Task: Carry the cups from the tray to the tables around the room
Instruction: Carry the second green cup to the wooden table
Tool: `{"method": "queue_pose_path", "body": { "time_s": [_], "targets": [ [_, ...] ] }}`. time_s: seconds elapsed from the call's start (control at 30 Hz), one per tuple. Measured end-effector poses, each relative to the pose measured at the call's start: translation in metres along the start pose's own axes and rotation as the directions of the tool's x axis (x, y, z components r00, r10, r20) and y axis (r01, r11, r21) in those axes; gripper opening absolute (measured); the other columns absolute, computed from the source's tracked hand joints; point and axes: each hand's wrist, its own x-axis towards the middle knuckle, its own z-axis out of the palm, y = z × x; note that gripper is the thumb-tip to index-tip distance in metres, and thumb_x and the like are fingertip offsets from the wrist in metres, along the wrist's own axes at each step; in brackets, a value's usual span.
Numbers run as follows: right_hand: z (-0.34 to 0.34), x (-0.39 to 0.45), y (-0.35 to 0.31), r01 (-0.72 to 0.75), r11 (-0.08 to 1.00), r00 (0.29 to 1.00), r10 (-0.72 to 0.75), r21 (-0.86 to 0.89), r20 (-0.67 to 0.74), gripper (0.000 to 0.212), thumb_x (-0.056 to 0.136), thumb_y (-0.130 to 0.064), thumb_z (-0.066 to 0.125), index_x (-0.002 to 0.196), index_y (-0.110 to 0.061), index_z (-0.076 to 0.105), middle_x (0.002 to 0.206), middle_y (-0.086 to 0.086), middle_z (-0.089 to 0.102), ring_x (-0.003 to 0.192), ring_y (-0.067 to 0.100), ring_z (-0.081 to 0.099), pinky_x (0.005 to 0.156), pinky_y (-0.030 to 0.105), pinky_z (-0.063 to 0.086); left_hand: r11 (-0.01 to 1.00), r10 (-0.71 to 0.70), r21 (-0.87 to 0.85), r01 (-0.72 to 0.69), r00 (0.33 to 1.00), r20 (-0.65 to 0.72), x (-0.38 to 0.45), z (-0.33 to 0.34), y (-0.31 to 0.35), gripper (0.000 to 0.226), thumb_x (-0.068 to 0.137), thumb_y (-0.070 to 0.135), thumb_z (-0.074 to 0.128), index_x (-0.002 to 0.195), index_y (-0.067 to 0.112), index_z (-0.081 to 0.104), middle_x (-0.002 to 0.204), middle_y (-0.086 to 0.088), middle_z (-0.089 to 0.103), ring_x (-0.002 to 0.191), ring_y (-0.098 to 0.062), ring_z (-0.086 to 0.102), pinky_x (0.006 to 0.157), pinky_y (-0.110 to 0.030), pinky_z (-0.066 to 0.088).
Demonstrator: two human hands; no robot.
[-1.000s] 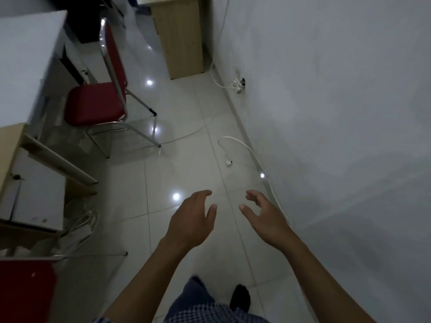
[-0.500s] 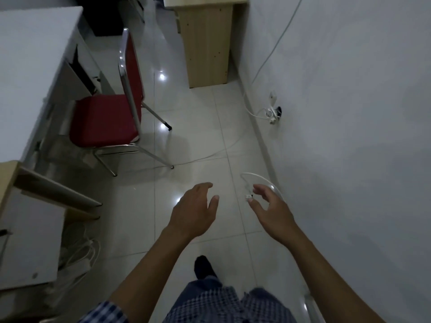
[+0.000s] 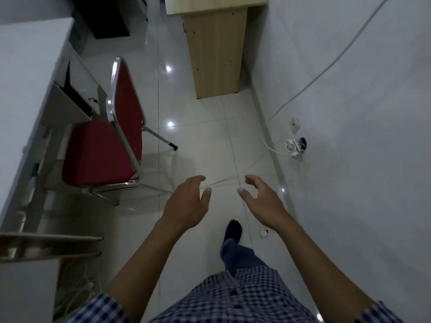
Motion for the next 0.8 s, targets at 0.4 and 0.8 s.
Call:
{"method": "queue_pose_path", "body": {
  "time_s": [0.4,0.8],
  "targets": [
    [-0.078,0.197,-0.09,0.052,0.994,0.997,-0.056,-0.098,-0.044,0.06,0.099,-0.05,0.055,0.151,-0.025,0.041,0.152,-0.007,0.047,0.137,0.011,0.044,0.1,0.021,0.029,0.999,0.051,-0.013,-0.051,0.998,-0.023,0.219,-0.067,0.042,0.051,0.101,0.042,0.045,0.146,0.017,0.042,0.149,-0.006,0.049,0.133,-0.021,0.048,0.104,-0.033,0.037],
    [-0.098,0.435,-0.18,-0.043,0.996,0.983,0.028,-0.083,-0.18,0.061,0.1,-0.049,0.055,0.153,-0.023,0.04,0.154,-0.005,0.046,0.139,0.013,0.044,0.101,0.021,0.029,0.981,0.194,-0.003,-0.194,0.98,0.034,0.491,-0.155,0.02,0.051,0.102,0.042,0.044,0.146,0.017,0.043,0.15,-0.005,0.049,0.133,-0.021,0.049,0.105,-0.032,0.037]
  ]
}}
